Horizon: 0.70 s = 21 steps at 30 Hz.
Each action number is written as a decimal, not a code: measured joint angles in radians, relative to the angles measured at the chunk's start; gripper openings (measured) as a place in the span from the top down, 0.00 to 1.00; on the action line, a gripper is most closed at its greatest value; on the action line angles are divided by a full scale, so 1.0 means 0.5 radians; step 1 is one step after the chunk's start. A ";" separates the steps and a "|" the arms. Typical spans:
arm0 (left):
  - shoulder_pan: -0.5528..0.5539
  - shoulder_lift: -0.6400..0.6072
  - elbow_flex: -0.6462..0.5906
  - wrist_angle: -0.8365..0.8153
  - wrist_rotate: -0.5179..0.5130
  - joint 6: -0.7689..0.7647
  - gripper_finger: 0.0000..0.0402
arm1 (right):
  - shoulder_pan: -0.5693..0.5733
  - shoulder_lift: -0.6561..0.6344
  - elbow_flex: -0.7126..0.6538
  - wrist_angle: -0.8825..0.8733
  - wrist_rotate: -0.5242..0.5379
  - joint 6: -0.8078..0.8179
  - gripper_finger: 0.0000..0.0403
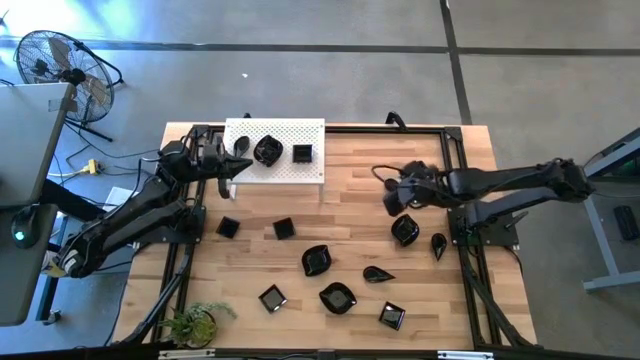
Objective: Pick & Place Mini shaped plates
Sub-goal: Stack the leaf-shaped plate on top of the leaf-shaped plate on the shelf
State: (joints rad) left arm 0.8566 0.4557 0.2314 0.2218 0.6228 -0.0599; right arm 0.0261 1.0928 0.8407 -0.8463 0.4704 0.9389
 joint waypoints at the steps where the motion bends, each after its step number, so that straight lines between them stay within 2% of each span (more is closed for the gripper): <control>1: 0.000 -0.001 0.000 -0.001 0.000 0.002 1.00 | -0.001 0.003 -0.011 -0.073 -0.055 0.088 0.85; 7: 0.000 -0.001 0.000 -0.019 0.009 0.004 1.00 | -0.005 0.017 -0.247 -0.250 -0.583 0.710 0.66; 11: 0.000 -0.001 0.000 -0.031 0.020 0.004 1.00 | 0.033 0.017 -0.468 -0.178 -0.754 0.990 0.59; 16: 0.000 -0.001 0.000 -0.042 0.038 0.004 1.00 | 0.096 0.007 -0.733 0.091 -0.874 1.211 0.59; 21: 0.000 0.000 0.000 -0.062 0.035 0.014 1.00 | 0.129 0.001 -0.887 0.436 -0.905 1.272 0.64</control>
State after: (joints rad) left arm 0.8566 0.4557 0.2314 0.1910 0.6403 -0.0529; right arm 0.0904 1.0935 0.3972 -0.6282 0.0177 1.5747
